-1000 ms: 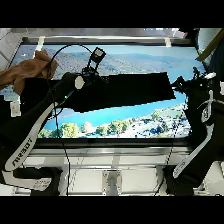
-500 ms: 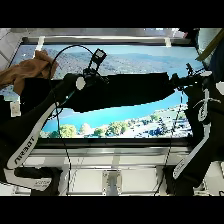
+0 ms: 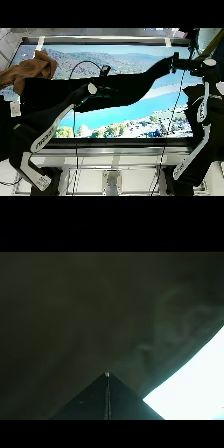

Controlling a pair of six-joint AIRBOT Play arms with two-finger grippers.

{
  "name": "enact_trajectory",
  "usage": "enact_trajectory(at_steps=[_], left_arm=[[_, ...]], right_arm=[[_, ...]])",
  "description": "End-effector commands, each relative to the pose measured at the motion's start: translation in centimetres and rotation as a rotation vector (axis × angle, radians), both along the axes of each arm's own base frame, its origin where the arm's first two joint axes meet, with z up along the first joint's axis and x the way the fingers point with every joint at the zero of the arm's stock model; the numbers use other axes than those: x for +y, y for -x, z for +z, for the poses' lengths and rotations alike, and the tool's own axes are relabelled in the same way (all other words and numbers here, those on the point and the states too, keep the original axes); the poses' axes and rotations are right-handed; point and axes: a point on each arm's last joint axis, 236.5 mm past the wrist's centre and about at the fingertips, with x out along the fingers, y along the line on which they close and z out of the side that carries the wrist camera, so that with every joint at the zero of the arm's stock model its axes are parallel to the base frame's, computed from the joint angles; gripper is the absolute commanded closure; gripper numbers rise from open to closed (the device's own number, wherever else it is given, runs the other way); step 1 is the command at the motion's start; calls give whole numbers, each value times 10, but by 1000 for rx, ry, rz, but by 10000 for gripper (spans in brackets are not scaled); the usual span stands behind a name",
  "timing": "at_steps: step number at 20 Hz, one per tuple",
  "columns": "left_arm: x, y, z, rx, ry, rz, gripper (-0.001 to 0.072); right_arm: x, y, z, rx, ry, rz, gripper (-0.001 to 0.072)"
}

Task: Fold the clothes and pants, and hang the long-sleeved shirts on hangers.

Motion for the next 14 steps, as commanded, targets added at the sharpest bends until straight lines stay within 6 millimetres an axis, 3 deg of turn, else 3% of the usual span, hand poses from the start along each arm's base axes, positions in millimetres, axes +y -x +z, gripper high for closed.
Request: enact_trajectory(at_steps=[1, 3, 4, 8, 11, 14], left_arm=[[-10, 3, -7, 75, 76, 39, 695], [23, -20, 21, 17, 77, 87, 695], [50, -34, 41, -19, 74, 120, 695], [181, -66, 133, -147, 71, 285, 695], [271, -56, 194, -213, 74, 403, 695], [328, -34, 228, -244, 63, 481, 695]], right_arm=[[54, 6, 55, -109, -17, 55, 708], [97, 18, 65, -121, -17, 133, 708], [119, 25, 66, -119, -18, 172, 708], [208, 46, 38, -96, 92, 290, 709], [276, 63, 11, -113, 204, 346, 709], [341, 95, -18, -104, 236, 447, 710]])
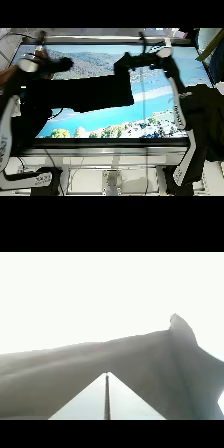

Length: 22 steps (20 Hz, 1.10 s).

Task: Fold the clothes and pants, and hang the long-sleeved shirts on hangers.

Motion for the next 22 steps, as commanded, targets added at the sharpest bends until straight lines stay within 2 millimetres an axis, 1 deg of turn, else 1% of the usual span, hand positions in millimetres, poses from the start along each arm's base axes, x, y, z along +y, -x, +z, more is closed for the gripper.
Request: enact_trajectory(at_steps=[1, 3, 4, 6, 7, 8, 9, 10, 12, 13, 14, 16, 18, 19, 20, 21, 22], left_arm=[[70, 30, 40, -23, -19, 90, 695], [84, 38, 45, -15, -22, 106, 695], [85, 40, 43, -6, -23, 102, 695], [83, 43, 38, 4, -41, 78, 695], [81, 44, 37, 8, -45, 67, 695], [80, 45, 37, 10, -45, 65, 695], [80, 45, 37, 10, -45, 65, 695], [80, 45, 37, 10, -45, 65, 695], [80, 45, 37, 10, -45, 65, 695], [80, 45, 37, 10, -45, 65, 695], [80, 45, 37, 10, -45, 65, 695], [79, 46, 36, 15, -44, 60, 695], [77, 49, 34, 30, -44, 47, 695], [76, 50, 33, 34, -44, 44, 694], [77, 50, 32, 35, -50, 45, 695], [79, 50, 31, 37, -59, 47, 694], [81, 50, 29, 41, -71, 49, 695]], right_arm=[[75, 37, -39, 2, 73, 99, 710], [107, 58, -68, 40, 88, 153, 710], [120, 67, -83, 57, 95, 172, 710], [139, 78, -102, 84, 94, 187, 708], [146, 77, -103, 79, 83, 171, 707], [153, 72, -95, 71, 48, 139, 655], [159, 62, -80, 71, -17, 92, 463], [161, 52, -66, 73, -77, 45, 347], [156, 29, -46, 35, -147, -24, 340], [149, 19, -43, 37, -164, -52, 339], [140, 12, -43, 37, -165, -69, 322], [111, -10, -46, 27, -148, -111, 324], [65, -35, -54, 27, -114, -148, 326], [36, -43, -58, 44, -98, -155, 329], [8, -47, -64, 72, -81, -149, 337], [-20, -47, -71, 125, -61, -145, 337], [-52, -45, -83, 196, -28, -152, 337]])
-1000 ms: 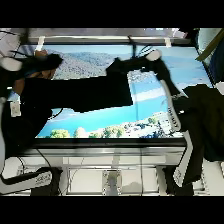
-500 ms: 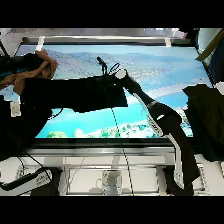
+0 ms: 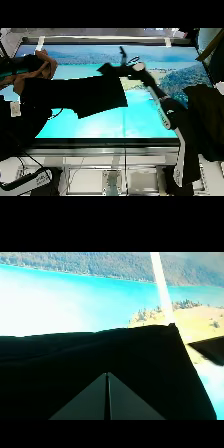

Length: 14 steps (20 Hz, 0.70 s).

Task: Fold the clothes and pants, and hang the long-sleeved shirts on hangers.

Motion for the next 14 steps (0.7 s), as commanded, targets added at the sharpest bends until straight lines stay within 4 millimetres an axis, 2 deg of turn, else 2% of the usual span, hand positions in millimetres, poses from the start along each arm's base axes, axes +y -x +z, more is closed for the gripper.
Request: enact_trajectory(at_steps=[1, 3, 5, 8, 14], left_arm=[[4, 2, -5, 13, -29, 0, 694], [5, 2, -6, 14, -33, 2, 695], [4, 1, -6, 16, -32, 1, 695], [4, 1, -6, 16, -31, 1, 694], [4, 1, -6, 16, -29, 0, 695]], right_arm=[[-92, 7, -31, 202, 57, 10, 337], [-123, 20, -58, 358, 80, -12, 338], [-137, 33, -89, 418, 174, -7, 338], [-136, 37, -112, 392, 305, 1, 338], [-132, 30, -133, 390, 396, -62, 338]])
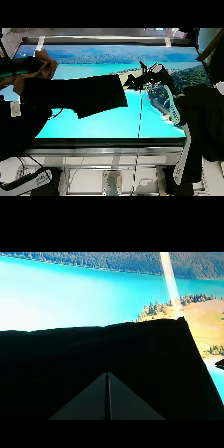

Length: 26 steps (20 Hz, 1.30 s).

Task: Fold the clothes and pants, and hang the long-sleeved shirts on hangers.

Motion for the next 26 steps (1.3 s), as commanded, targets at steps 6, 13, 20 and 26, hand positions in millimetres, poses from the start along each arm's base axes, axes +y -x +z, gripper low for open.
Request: enact_trajectory(at_steps=[6, 13, 20, 26], left_arm=[[0, 0, 0, 1, 0, 0, 694], [0, 2, 2, 0, -6, -3, 695], [-19, 54, 30, -26, -176, -145, 695], [-50, 115, 85, -138, -258, -218, 695]], right_arm=[[30, 17, -23, 37, 50, 45, 338], [69, 31, -3, 15, -8, 126, 706], [-16, 86, 60, 87, 229, 314, 707], [-89, 186, 47, 261, 367, 332, 708]])
